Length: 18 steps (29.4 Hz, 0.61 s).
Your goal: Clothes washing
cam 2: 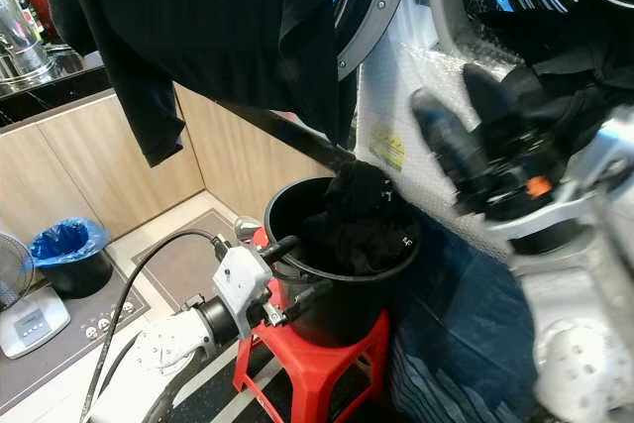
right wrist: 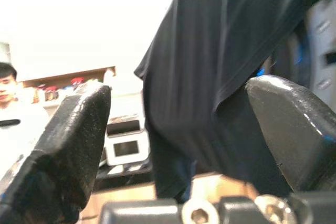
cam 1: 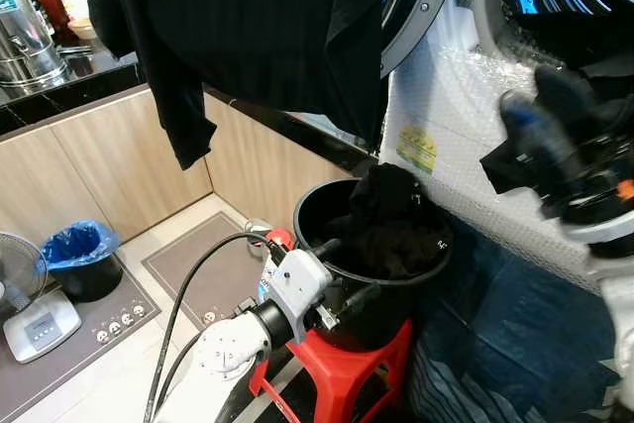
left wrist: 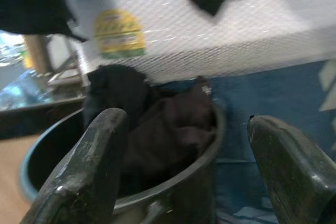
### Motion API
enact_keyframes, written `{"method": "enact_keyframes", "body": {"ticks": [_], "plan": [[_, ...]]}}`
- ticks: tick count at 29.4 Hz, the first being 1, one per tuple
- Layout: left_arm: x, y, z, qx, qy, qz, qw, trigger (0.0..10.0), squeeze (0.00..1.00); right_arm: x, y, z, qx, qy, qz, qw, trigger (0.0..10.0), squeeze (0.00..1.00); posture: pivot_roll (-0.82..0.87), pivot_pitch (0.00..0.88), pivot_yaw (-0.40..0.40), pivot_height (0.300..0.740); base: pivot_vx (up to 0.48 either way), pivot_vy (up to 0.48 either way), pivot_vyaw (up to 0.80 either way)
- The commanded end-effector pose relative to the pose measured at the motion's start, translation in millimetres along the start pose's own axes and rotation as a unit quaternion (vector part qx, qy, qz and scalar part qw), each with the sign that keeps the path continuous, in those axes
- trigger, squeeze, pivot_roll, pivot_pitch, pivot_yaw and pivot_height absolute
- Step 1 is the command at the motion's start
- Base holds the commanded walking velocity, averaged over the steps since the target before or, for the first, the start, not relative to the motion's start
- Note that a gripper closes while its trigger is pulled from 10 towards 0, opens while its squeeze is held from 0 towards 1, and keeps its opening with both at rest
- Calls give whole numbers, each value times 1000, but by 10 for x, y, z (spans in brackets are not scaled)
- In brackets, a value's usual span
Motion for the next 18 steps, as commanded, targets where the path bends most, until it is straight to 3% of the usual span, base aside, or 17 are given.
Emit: {"method": "enact_keyframes", "body": {"ticks": [1,10,18], "plan": [[-106,-16,-62,-17,-13,28,999,10000,0,-49,-17,-71,-9,-6,-7,1000,10000,0,-110,63,49,740,0,0,0],[-157,-45,-173,-18,-33,67,997,10000,0,27,-271,-561,-43,58,-129,989,10000,0,-110,54,54,740,0,0,0],[-190,-105,-276,-24,-41,113,992,10000,0,119,-514,-862,-76,27,-220,972,10000,0,-108,42,50,740,0,0,0]]}}
Point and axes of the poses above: a point about 5 cm out from each wrist's last joint towards the gripper, its own y axis pointing out of the wrist towards the gripper, its own z axis along the axis of the wrist's last joint, x = y × z, the point moved 2 cm from there along y, pointing out of the wrist towards the gripper, and after that the axes turned 3 degrees about -y, right-handed, at the moved point
